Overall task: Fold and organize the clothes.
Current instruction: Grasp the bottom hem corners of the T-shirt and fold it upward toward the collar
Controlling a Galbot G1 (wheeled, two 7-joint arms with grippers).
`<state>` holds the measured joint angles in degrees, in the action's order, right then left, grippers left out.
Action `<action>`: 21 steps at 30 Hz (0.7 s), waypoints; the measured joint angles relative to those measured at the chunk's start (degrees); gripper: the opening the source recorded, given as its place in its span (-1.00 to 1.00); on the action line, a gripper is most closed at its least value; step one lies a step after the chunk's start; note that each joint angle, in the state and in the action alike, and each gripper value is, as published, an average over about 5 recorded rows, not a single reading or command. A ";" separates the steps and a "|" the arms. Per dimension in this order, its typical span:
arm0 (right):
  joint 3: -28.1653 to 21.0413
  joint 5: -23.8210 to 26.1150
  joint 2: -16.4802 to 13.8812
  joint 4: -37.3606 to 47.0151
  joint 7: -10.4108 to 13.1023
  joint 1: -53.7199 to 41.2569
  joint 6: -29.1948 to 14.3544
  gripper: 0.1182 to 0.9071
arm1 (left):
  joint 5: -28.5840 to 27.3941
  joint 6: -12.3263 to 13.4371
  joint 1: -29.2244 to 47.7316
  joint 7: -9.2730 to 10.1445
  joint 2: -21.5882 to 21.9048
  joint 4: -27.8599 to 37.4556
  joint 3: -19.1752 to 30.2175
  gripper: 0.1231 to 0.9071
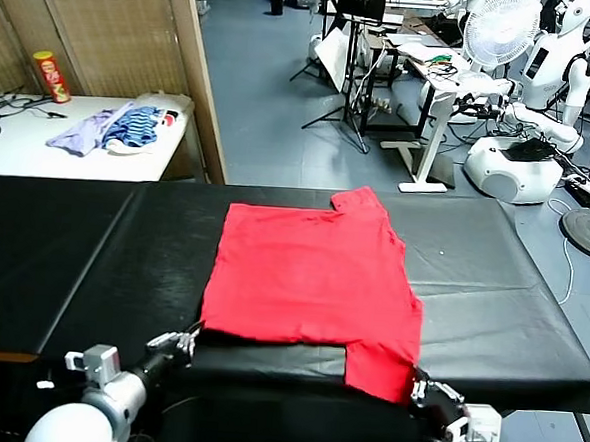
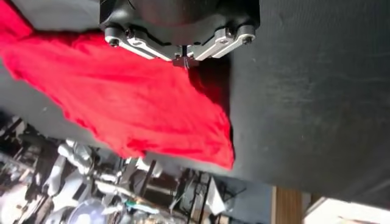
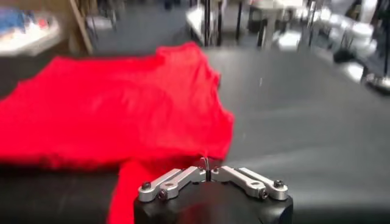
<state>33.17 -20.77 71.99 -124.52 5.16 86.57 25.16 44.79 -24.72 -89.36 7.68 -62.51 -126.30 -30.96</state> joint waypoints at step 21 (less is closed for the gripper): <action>-8.37 3.94 -0.01 27.00 -3.98 -22.30 -11.36 -0.99 | -15.50 6.43 17.03 -0.34 -4.59 18.07 5.61 -0.99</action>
<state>24.80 -16.84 71.98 -97.52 1.17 64.27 13.80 29.29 -18.30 -72.33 7.34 -67.10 -108.22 -25.34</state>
